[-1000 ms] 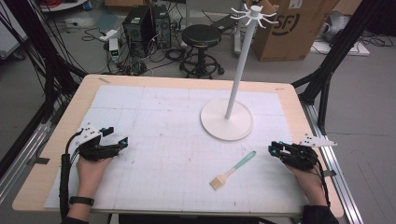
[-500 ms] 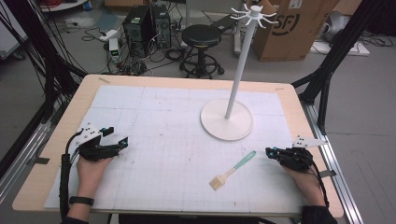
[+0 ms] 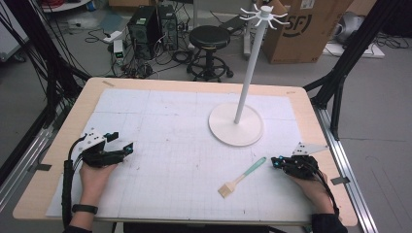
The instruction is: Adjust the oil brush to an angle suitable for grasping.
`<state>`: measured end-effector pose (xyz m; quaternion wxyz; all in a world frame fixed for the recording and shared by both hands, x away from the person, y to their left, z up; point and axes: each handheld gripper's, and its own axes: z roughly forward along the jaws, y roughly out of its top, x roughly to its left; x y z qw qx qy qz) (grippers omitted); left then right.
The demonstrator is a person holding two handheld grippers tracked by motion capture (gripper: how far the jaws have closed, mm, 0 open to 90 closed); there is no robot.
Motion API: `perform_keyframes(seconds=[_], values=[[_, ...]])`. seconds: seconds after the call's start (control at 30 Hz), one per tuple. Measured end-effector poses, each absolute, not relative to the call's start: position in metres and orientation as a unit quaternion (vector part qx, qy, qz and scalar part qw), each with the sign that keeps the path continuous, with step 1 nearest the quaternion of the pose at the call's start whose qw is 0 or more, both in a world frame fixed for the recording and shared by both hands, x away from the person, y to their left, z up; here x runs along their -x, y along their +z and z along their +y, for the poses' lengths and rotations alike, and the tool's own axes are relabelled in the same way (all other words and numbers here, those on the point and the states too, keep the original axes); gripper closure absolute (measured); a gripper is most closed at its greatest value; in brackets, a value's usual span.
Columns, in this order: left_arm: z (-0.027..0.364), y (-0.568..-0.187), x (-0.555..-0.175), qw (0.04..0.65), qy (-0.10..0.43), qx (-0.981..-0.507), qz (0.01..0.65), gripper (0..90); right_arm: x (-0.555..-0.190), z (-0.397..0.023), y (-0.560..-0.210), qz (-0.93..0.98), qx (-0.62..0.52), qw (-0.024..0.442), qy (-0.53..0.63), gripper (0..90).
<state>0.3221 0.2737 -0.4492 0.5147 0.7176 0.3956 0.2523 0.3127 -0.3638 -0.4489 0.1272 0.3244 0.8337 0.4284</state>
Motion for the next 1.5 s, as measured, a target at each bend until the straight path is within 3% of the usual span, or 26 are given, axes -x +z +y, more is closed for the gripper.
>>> perform_keyframes(seconds=[1.5], values=[[0.273,-0.449,-0.322,0.513,0.254,-0.718,0.396,24.3,-0.323,-0.340,-0.449,0.860,-0.295,0.127,0.397,89.8]])
